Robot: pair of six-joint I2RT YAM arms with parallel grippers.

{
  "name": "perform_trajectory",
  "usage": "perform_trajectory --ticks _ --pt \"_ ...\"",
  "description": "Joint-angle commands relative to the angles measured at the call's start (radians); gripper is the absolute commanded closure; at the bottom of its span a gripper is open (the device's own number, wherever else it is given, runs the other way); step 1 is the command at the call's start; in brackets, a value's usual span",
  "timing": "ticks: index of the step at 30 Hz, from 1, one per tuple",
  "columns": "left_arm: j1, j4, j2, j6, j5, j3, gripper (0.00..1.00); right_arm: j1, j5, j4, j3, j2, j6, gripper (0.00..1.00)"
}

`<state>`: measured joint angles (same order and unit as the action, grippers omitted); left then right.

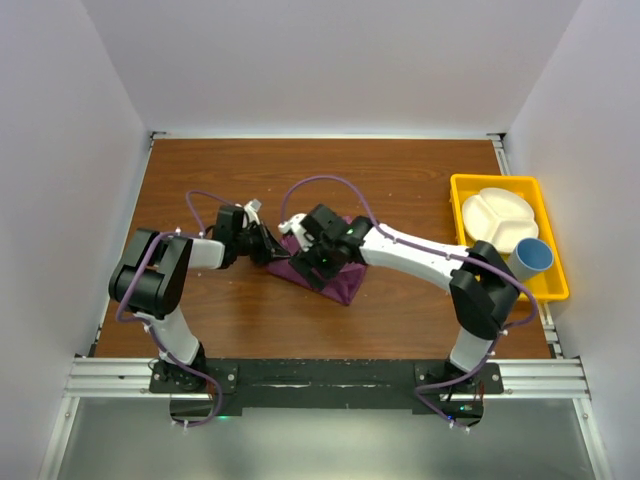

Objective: Fold the napkin, place the utensils inside, and roll it up
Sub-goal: Roll the napkin with the utensil

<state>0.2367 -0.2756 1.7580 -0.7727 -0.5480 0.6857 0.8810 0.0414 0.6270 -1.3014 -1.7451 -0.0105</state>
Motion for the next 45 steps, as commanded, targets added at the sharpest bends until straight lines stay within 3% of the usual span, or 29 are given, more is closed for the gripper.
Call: perform_trajectory --ticks 1,7,15,22,28,30,31,34,35,40,41,45 --pt "-0.004 0.167 0.047 0.072 0.091 0.015 1.0 0.091 -0.159 -0.079 -0.068 -0.059 0.096 0.2" --pt "-0.004 0.179 0.066 0.066 0.076 0.025 1.0 0.142 -0.251 -0.15 -0.076 -0.12 0.155 0.2" --pt "-0.014 0.205 0.083 0.073 0.065 0.044 1.0 0.147 -0.235 -0.194 -0.038 -0.192 0.132 0.26" --pt "-0.027 0.24 0.08 0.073 0.066 0.061 1.0 0.145 -0.261 -0.233 0.017 -0.202 0.061 0.52" --pt "-0.046 0.32 0.0 0.072 0.111 0.1 0.99 0.139 -0.226 -0.276 0.053 -0.208 0.018 0.67" --pt "-0.05 0.354 -0.063 0.075 0.143 0.123 0.87 0.124 -0.151 -0.283 0.056 -0.209 -0.027 0.74" --pt "-0.059 0.36 -0.084 0.073 0.166 0.124 0.84 0.116 -0.115 -0.285 0.05 -0.215 -0.037 0.84" --pt "-0.076 0.387 -0.173 0.07 0.206 0.133 0.69 0.09 0.013 -0.296 0.042 -0.241 -0.078 0.96" --pt "-0.079 0.4 -0.216 0.073 0.218 0.133 0.62 0.067 0.044 -0.299 0.042 -0.26 -0.092 0.97" --pt "-0.091 0.472 -0.368 0.087 0.292 0.12 0.52 -0.02 0.306 -0.308 0.021 -0.309 -0.152 1.0" --pt "-0.091 0.481 -0.383 0.089 0.292 0.111 0.45 -0.039 0.348 -0.308 0.013 -0.321 -0.16 1.0" --pt "-0.091 0.481 -0.425 0.028 0.228 0.046 0.39 -0.114 0.579 -0.306 -0.034 -0.419 -0.207 1.0"
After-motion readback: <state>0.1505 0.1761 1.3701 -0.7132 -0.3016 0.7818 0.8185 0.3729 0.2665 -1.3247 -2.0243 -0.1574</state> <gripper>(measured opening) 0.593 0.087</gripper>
